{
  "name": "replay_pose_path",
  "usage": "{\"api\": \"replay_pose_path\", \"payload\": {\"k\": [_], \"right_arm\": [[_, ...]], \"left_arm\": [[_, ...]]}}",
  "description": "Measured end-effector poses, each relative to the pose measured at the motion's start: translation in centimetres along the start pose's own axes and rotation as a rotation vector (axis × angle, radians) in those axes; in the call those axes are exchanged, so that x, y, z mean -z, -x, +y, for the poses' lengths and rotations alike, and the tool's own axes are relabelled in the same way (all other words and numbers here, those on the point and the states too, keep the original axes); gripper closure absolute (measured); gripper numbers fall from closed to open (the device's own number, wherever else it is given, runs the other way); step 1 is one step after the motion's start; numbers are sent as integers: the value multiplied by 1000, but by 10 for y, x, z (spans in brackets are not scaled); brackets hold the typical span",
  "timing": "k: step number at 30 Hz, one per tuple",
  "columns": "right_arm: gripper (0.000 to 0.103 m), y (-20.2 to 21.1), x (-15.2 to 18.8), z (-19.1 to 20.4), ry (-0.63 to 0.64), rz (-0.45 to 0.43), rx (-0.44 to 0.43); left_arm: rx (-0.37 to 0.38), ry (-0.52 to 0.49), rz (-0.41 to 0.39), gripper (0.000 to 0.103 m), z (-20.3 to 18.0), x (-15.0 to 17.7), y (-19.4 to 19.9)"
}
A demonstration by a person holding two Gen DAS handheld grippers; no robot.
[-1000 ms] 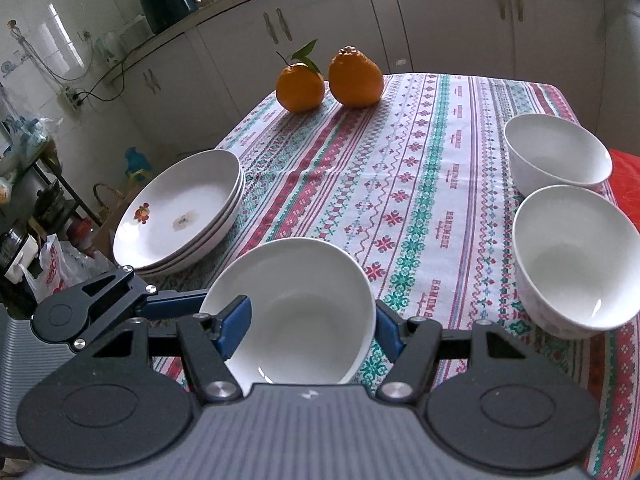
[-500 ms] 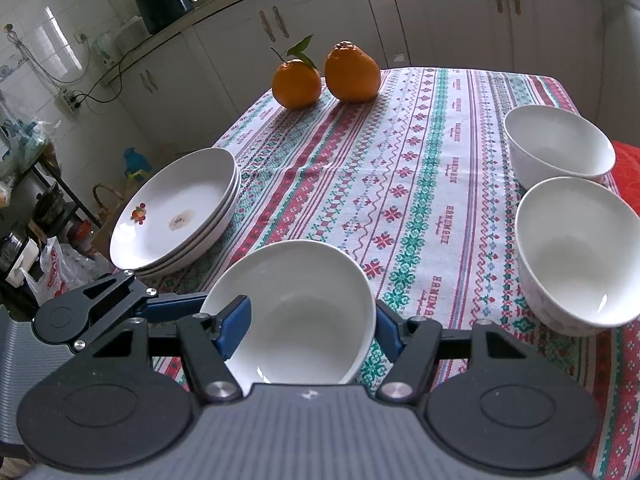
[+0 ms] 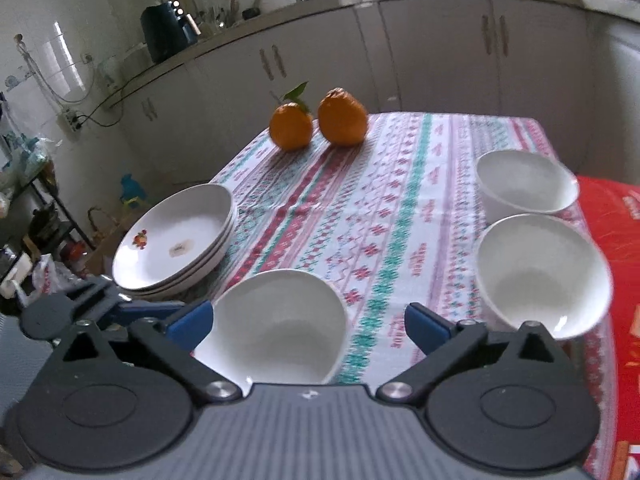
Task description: Organize plates and bowls
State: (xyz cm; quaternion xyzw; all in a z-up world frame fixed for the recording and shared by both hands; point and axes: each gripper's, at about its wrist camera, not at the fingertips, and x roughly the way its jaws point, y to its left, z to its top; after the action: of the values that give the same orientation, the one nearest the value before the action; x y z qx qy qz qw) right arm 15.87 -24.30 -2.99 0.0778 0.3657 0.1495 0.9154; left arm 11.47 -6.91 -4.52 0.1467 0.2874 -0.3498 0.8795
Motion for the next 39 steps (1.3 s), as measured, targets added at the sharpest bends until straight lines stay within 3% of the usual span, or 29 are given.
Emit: {"api": "replay_pose_path", "payload": {"k": [5,12,20,30,39], "right_arm": [[0,21,-1,-17,-14,-47,42],[0,50,-6,-55,-17,-89,131],[0,56,-16,-104,-77,-93,156],[0,27,-32,-140,-73,-29,128],[4,0,-44,-165,-78,20,89]], "left_arm": [[23,-11,-63,1,-14,-20,3],[74,-25,-113,1,-41,-50,-23],[72,-64,-63,1,-75,-66,-68],[-61,0,37,1,-93,-77,-116],[-89,28,105,4,-98,-81,-142]]}}
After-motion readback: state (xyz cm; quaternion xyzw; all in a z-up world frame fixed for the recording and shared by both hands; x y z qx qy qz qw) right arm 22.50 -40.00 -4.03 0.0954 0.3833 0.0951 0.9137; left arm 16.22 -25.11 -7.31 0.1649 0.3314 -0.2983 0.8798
